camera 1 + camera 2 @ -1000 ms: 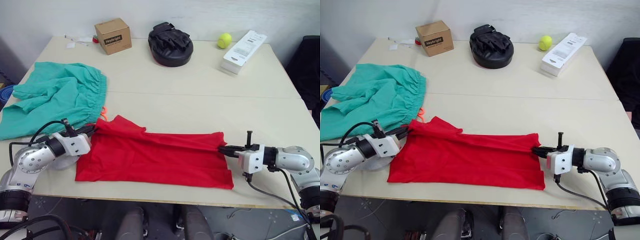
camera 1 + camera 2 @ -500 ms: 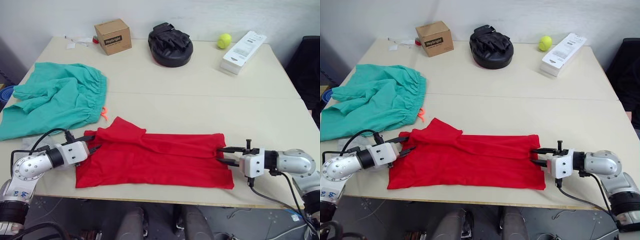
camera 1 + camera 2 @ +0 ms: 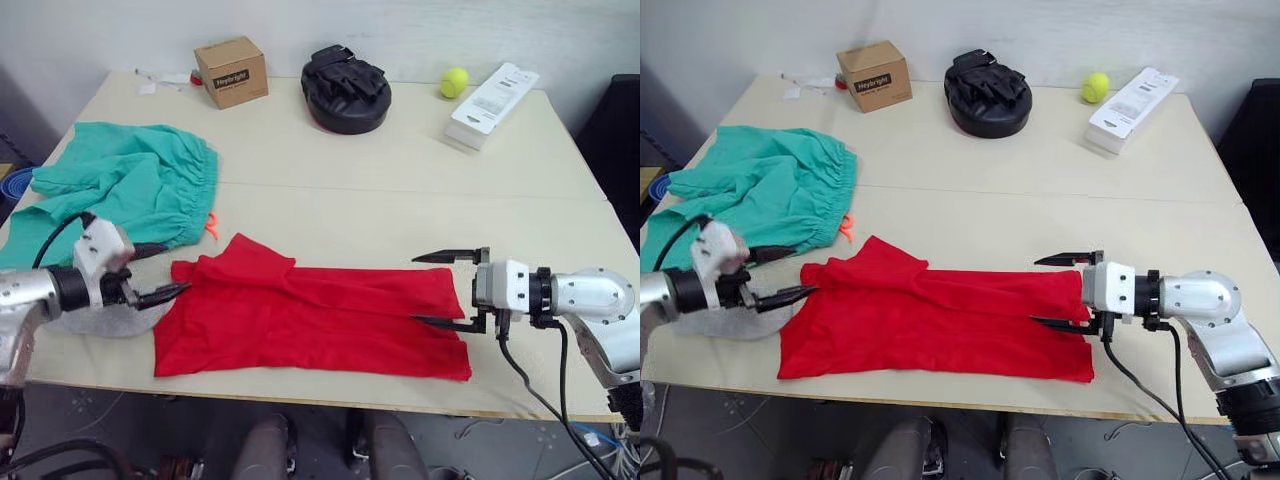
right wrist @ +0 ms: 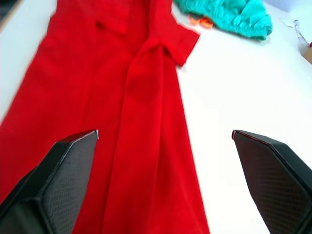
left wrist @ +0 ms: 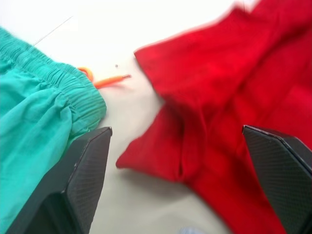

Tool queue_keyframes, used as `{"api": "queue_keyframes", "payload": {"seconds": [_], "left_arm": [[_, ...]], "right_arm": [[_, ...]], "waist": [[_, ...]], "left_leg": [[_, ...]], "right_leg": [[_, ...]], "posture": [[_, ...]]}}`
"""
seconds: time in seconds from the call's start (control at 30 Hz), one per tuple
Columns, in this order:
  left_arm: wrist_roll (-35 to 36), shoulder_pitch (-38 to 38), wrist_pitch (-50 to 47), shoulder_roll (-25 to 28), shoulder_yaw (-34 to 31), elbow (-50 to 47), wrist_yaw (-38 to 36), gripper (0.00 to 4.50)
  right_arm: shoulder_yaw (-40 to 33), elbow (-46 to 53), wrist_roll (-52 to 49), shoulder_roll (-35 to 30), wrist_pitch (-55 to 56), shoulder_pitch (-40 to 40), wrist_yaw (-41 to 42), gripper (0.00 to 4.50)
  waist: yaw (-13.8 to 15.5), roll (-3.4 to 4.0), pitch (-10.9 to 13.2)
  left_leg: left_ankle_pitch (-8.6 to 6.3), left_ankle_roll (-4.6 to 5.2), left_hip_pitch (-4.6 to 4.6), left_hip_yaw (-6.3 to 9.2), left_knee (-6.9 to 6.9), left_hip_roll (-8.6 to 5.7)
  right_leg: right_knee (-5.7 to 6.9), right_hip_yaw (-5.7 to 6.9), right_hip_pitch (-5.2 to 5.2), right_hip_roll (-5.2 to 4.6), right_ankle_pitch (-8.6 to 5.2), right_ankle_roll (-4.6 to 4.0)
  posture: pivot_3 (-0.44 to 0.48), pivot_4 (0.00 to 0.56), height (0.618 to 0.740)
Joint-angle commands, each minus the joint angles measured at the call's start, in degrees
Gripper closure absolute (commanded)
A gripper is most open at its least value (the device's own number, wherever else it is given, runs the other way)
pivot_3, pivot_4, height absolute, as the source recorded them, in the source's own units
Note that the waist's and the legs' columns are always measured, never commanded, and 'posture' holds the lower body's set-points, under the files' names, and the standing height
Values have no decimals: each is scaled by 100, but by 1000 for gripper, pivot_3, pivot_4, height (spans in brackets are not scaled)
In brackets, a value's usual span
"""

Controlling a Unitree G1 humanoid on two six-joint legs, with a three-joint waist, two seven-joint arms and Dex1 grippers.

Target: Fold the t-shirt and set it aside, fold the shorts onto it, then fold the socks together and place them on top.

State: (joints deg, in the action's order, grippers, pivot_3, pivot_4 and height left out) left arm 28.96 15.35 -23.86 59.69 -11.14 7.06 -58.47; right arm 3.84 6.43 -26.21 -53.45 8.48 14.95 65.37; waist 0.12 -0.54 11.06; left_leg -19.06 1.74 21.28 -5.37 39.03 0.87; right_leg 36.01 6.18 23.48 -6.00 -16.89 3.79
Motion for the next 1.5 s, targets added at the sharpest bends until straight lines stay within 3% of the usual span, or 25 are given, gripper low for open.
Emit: {"api": "queue_keyframes", "payload": {"seconds": [0.03, 0.3, 0.57, 0.83, 0.93, 1.33, 1.5], "left_arm": [[201, 993, -1471, 184, 443, 335, -377, 16], [-725, 3157, -2836, -559, 2018, 2104, -819, 16], [-1594, 4236, -1805, -1637, 2175, 3999, -495, 16], [-2146, 4665, -1375, -2170, 2280, 5004, -770, 16], [-2289, 4761, -1260, -2325, 2224, 5232, -782, 634], [-2700, 4609, -1075, -2488, 2244, 5372, -1094, 4471], [-2545, 4538, -921, -2460, 1985, 5185, -1151, 4471]], "right_arm": [[-239, 577, -433, 15, -769, 203, -95, 20], [-252, 1380, -493, 382, -1666, 302, -467, 20], [-366, 1771, -301, 501, -1904, -51, -645, 20], [-403, 1990, -193, 533, -1969, -236, -712, 20], [-411, 2059, -184, 563, -2024, -271, -796, 0], [-447, 2070, -107, 615, -2149, -283, -967, 0], [-417, 2042, -35, 641, -2139, -301, -969, 0]], "waist": [[3, 0, 0], [5, -4, 1], [15, -21, 6], [88, -25, 3], [133, -28, 1], [124, -31, -1], [123, -32, -1]], "left_leg": [[0, 0, 0, 0, 1, -3], [0, 1, 13, -12, 7, -3], [0, 2, 18, -13, 12, -3], [0, 2, 14, -16, 19, -5], [1, 4, 12, -15, 25, -8], [-1, 8, 13, -15, 25, -10], [-1, 8, 12, -14, 25, -9]], "right_leg": [[2, 1, 0, 0, 0, 0], [24, -4, 8, 28, 1, 2], [17, -6, 10, 30, 3, 8], [27, -8, 8, 27, 4, 9], [32, -8, 7, 22, 4, 10], [32, -7, 6, 20, 5, 12], [32, -8, 6, 19, 5, 11]], "posture": [[0, 150, 740], [0, 150, 740], [0, 150, 740], [0, 150, 740], [0, 150, 740], [0, 150, 740], [0, 150, 740]]}}
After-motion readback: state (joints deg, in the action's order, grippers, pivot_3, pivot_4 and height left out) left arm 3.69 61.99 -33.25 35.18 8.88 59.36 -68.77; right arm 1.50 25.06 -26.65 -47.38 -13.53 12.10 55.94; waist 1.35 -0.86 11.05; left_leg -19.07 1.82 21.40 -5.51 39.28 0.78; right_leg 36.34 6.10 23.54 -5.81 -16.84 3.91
